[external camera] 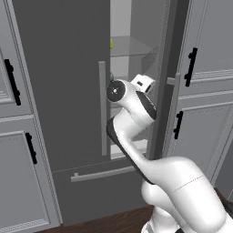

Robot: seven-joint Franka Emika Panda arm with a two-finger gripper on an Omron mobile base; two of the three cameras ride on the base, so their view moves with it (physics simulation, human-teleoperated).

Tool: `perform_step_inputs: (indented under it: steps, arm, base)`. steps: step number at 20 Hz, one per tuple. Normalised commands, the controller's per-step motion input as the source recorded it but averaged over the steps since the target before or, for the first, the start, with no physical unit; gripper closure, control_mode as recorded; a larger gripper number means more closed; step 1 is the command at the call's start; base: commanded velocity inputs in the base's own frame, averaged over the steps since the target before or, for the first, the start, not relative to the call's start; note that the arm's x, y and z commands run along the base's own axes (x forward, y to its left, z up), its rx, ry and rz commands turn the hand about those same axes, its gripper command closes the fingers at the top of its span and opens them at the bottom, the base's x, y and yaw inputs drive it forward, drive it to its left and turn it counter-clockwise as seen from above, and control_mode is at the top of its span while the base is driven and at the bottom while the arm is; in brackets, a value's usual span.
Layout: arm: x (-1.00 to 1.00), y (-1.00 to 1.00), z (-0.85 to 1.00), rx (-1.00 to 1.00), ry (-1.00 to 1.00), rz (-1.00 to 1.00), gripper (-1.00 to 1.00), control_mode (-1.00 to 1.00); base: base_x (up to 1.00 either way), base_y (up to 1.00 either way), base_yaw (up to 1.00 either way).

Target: Grab a lemon wedge from the fridge and one ice cube from the ice bowl, and put them in the glass of lemonade.

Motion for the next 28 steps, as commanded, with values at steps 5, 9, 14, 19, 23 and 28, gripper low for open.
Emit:
perform_step_inputs:
  steps: [5,9,14,19,23,28]
  arm:
    - [0.27,-0.01,-0.28,-0.14,0.03,-0.02,-1.0,-1.0]
    - [0.33,0.0,0.0,-0.12,0.05,-0.11,-1.0,-1.0]
    - [0.21,0.0,0.0,-0.14,0.05,-0.14,-1.0,-1.0]
    - [0.04,-0.12,-0.04,-0.07,0.03,-0.16,-1.0,-1.0]
    - [0.19,-0.42,-0.17,-0.04,0.0,-0.09,-1.0,-1.0]
    - [0.16,-0.52,-0.21,-0.03,0.0,-0.07,-1.0,-1.0]
  base:
    - [0.0,0.0,0.0]
    - [0.0,0.0,0.0]
    - [0.0,0.0,0.0]
    - [0.0,0.0,0.0]
    - [0.0,0.0,0.0]
    - [0.0,0.0,0.0]
